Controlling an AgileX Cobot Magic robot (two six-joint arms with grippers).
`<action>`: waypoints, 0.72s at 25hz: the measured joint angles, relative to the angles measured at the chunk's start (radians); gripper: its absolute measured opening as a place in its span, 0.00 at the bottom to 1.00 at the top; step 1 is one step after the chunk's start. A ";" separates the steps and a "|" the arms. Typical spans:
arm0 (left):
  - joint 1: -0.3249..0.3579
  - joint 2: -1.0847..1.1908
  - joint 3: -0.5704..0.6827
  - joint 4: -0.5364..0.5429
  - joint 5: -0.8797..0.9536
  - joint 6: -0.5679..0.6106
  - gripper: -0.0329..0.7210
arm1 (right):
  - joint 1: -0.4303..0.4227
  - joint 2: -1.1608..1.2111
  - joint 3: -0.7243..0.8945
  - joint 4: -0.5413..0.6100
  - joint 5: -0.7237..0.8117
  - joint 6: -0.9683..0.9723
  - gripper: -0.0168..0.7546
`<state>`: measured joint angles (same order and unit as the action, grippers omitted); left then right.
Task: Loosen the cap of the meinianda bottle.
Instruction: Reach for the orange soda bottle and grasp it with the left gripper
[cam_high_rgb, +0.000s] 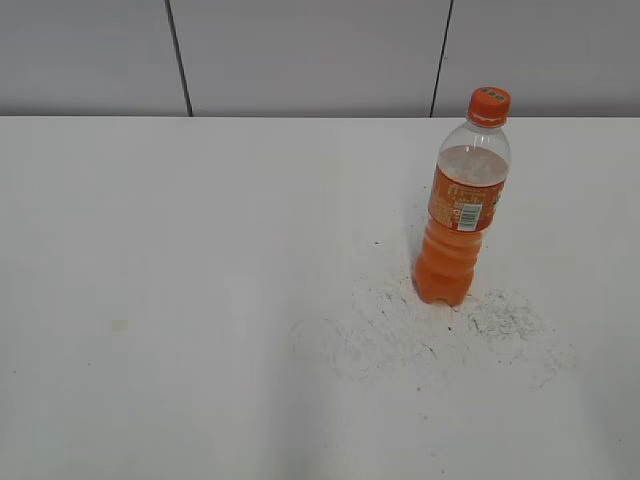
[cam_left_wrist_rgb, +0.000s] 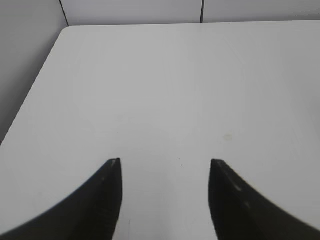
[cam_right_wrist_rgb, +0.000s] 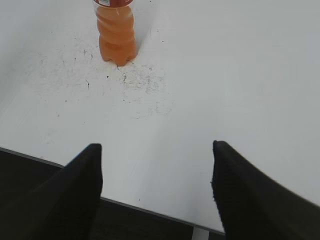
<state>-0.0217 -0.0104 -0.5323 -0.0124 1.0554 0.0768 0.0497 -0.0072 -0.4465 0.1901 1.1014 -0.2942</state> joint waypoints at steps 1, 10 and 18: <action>0.000 0.000 0.000 0.000 0.000 0.000 0.62 | 0.000 0.000 0.000 0.000 0.000 0.000 0.68; 0.000 0.054 0.000 0.000 -0.002 0.000 0.62 | 0.000 0.000 0.000 0.000 0.000 0.000 0.68; 0.000 0.307 -0.046 -0.012 -0.213 0.000 0.62 | 0.000 0.000 0.000 0.000 0.000 0.000 0.68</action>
<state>-0.0217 0.2966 -0.5787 -0.0239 0.8426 0.0768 0.0497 -0.0072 -0.4465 0.1901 1.1014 -0.2942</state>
